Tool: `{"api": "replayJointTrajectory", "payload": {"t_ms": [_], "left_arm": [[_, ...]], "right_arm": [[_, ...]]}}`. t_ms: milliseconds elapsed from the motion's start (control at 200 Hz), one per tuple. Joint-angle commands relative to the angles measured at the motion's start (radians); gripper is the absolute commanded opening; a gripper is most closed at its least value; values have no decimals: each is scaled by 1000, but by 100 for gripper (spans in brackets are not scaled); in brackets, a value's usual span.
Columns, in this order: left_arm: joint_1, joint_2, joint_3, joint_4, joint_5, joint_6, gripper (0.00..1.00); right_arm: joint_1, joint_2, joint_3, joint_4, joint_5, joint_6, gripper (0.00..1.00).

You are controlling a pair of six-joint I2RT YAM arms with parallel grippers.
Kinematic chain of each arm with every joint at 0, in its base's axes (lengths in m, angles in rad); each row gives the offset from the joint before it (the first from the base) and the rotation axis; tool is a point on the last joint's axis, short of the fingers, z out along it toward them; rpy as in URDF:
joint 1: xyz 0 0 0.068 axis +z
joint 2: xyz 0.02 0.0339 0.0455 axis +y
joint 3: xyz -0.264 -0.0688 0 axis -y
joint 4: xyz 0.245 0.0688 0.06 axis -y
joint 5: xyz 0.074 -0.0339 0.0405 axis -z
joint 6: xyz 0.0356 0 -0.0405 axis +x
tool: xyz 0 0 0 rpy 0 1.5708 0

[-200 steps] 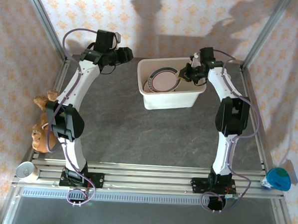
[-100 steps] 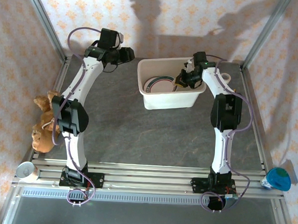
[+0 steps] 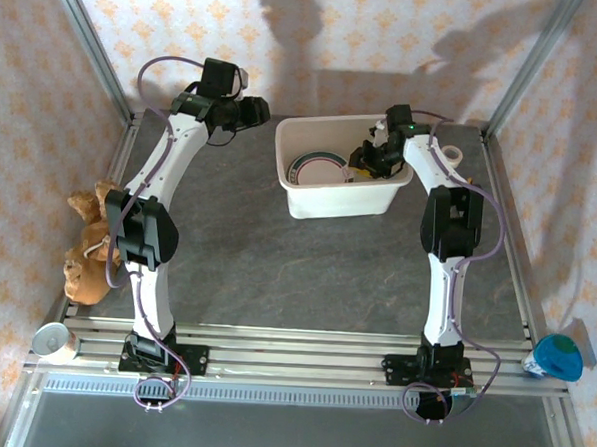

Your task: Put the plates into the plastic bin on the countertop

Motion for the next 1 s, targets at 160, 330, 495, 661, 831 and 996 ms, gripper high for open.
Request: {"api": "replayJointTrajectory", "payload": {"t_ms": [160,330,495,661,831,996], "left_arm": [[3,-51,-76,47,17,-16,49],[2,-93,-152,90,20,-16,49],[-4,-167,-260,157,-8,-13,49],[-18,-246,-388,224,-42,29,50],[-27,-411,-646,394,-133,81,51],[-26,-566,-852,453,-257,135,54]], "right_arm": [[3,-85,2,-4,98,-12,53],[5,-156,-16,20,143,-4,61],[8,-247,-73,41,217,-19,69],[7,-400,-184,92,291,-54,77],[4,-645,-363,154,405,-103,88],[-49,-914,-619,238,533,-100,100]]}}
